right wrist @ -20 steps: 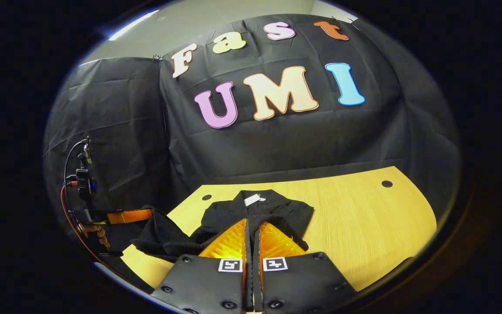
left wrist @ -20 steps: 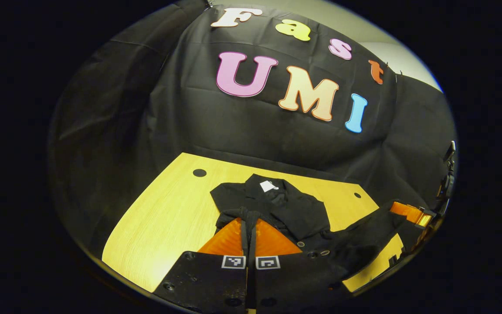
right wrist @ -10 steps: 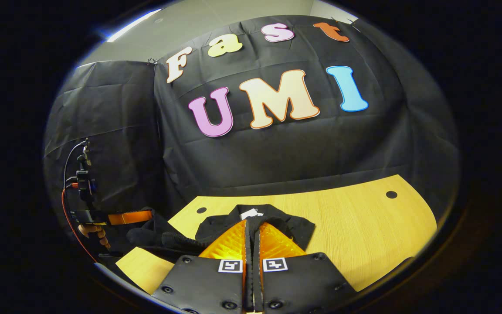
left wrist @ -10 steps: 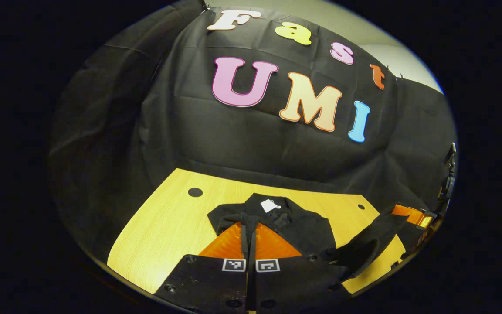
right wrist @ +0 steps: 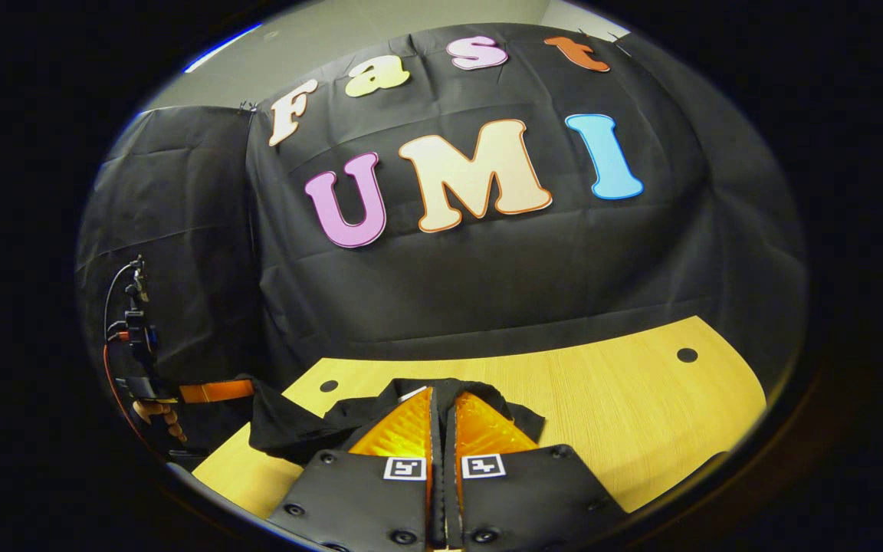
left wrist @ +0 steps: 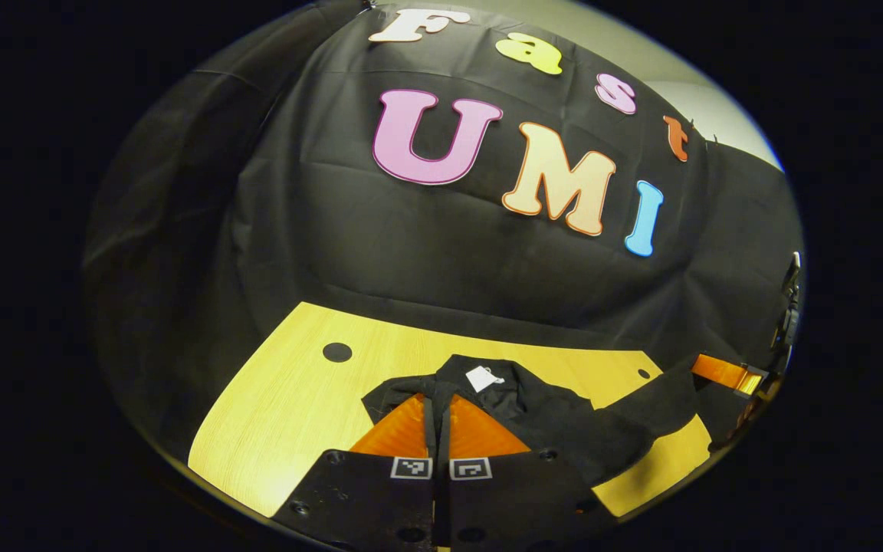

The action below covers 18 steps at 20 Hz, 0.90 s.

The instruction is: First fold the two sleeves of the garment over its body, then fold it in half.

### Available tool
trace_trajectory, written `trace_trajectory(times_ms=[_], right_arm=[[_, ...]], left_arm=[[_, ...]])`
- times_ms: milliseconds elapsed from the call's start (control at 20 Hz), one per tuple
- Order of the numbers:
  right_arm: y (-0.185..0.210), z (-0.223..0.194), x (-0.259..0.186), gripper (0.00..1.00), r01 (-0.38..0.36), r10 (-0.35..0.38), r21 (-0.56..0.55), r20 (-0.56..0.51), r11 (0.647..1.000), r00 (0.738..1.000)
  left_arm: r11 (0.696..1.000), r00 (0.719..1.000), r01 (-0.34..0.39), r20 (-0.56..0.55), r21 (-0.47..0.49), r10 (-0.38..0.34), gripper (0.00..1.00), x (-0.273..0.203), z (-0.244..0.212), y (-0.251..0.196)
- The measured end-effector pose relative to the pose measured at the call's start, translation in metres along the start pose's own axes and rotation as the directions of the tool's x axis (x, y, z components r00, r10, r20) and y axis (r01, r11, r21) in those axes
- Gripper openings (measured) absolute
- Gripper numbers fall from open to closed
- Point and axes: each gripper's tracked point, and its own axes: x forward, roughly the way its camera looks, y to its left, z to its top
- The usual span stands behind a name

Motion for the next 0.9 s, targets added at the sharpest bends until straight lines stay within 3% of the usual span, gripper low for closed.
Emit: trace_trajectory(times_ms=[400,450,550,600,700,750,900], right_arm=[[-0.016,0.005,0.035,0.03,0.076,-0.076,-0.006,-0.020,0.997,0.997],[-0.022,0.005,0.039,0.02,0.101,-0.101,-0.007,-0.019,0.995,0.995],[-0.042,0.010,0.048,0.05,0.194,-0.194,-0.013,0.000,0.981,0.981],[-0.050,0.019,0.042,0.36,0.248,-0.247,-0.020,0.038,0.969,0.968],[-0.050,0.042,0.038,0.99,0.287,-0.282,-0.024,0.125,0.958,0.951],[-0.048,0.049,0.031,0.97,0.298,-0.290,-0.029,0.159,0.954,0.944],[-0.042,0.059,0.013,0.97,0.313,-0.293,-0.062,0.215,0.948,0.932]], left_arm=[[0.999,1.000,0.003,-0.030,0.036,-0.002,0.00,0.038,-0.002,0.015],[0.998,0.999,-0.021,-0.030,0.053,0.022,0.00,0.041,-0.002,0.021],[0.979,0.986,-0.163,0.003,0.120,0.164,0.00,0.047,0.007,0.048],[0.958,0.970,-0.241,0.061,0.155,0.234,0.07,0.046,0.020,0.064],[0.923,0.940,-0.325,0.174,0.205,0.293,0.99,0.038,0.052,0.074],[0.924,0.937,-0.321,0.214,0.208,0.277,0.90,0.033,0.065,0.069],[0.933,0.933,-0.291,0.279,0.211,0.228,0.93,0.011,0.086,0.049]])
